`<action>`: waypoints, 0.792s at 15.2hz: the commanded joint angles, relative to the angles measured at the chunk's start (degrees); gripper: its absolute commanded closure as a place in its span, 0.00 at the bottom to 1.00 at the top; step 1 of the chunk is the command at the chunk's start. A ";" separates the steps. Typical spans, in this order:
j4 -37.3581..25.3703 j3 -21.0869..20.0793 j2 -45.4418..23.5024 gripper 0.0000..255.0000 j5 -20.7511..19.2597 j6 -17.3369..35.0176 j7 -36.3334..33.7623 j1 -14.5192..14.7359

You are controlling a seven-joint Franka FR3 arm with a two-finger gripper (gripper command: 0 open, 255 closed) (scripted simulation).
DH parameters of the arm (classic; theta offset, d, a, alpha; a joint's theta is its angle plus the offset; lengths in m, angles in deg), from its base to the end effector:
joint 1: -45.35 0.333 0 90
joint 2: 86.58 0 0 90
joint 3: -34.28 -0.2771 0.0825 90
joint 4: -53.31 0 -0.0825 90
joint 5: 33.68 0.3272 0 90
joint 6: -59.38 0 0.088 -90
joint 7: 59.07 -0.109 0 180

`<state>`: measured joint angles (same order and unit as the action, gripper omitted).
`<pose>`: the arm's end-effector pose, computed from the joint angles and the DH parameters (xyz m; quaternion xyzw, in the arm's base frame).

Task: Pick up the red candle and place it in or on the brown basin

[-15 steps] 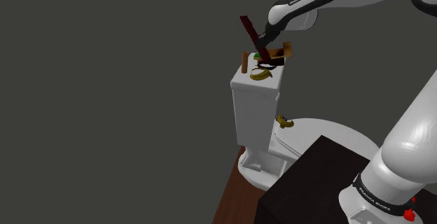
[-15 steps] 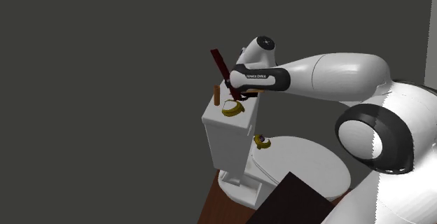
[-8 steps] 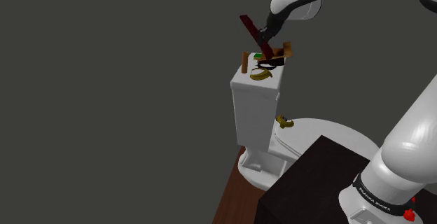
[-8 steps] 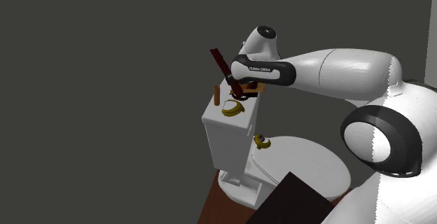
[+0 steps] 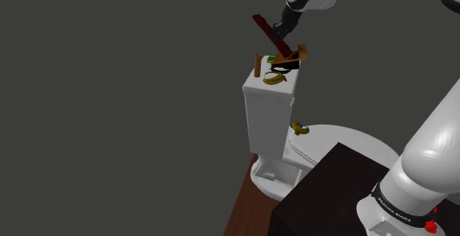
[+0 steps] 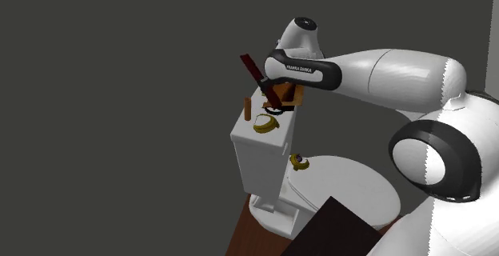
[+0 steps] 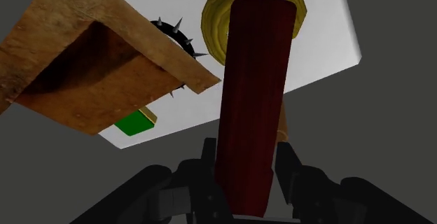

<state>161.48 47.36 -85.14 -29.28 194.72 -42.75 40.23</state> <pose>0.5151 -0.1694 0.5430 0.9678 -0.0364 0.2460 0.0391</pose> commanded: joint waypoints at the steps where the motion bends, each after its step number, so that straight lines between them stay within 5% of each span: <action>1: -1.69 0.87 -1.16 1.00 2.20 7.19 3.03 -0.73; 12: -15.97 4.16 -16.18 1.00 18.72 4.38 23.12 -10.10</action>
<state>147.54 51.43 -99.48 -12.33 199.73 -21.70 31.44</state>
